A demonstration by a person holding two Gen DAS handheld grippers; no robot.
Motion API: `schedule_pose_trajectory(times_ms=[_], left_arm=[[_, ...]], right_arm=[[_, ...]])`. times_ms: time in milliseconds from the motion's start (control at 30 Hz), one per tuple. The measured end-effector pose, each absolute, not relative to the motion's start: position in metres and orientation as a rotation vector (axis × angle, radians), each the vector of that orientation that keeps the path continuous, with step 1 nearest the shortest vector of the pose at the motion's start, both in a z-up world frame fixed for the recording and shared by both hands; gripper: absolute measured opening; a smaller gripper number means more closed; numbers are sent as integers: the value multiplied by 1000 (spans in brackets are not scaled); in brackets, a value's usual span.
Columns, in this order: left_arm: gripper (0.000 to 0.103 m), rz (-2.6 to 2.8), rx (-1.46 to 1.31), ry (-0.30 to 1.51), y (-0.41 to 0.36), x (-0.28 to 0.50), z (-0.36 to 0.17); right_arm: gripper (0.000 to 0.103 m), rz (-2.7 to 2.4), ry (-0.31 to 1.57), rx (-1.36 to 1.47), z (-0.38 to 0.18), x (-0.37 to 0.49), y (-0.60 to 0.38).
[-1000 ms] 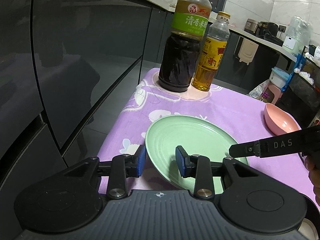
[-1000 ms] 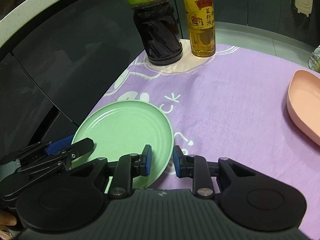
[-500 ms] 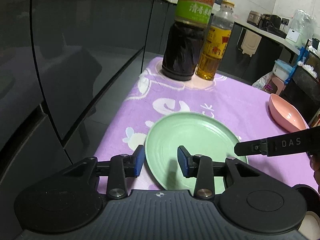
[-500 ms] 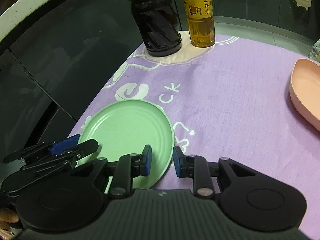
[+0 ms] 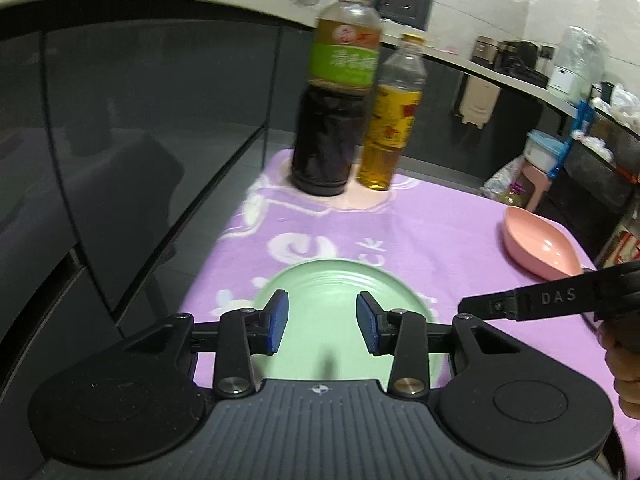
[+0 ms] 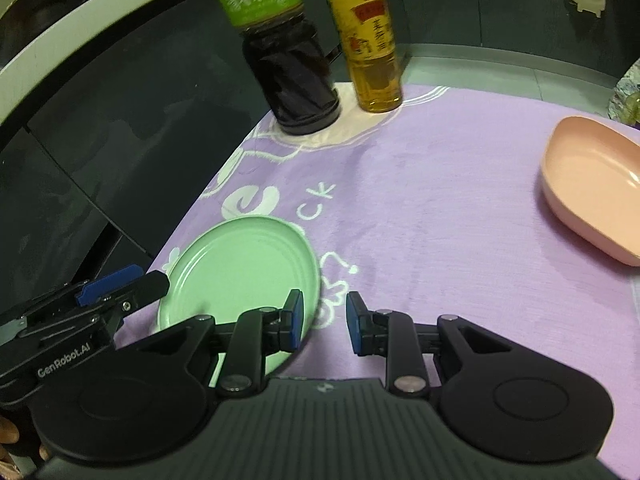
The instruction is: Organize plates and bowls
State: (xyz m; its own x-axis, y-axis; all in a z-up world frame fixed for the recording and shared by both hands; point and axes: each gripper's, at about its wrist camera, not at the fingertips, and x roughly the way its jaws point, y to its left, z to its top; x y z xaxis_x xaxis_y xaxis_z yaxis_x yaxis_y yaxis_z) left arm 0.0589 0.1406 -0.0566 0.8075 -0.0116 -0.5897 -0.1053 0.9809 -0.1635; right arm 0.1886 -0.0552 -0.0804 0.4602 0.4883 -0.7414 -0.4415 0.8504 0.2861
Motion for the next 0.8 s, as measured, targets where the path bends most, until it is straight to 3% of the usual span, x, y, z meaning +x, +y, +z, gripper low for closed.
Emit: schedule_pose_trajectory(times_ms=[800], left_arm=[[36,-182,-35,695,-3,120,-16]], right_arm=[[14,294,699,171,-41,191,-214]])
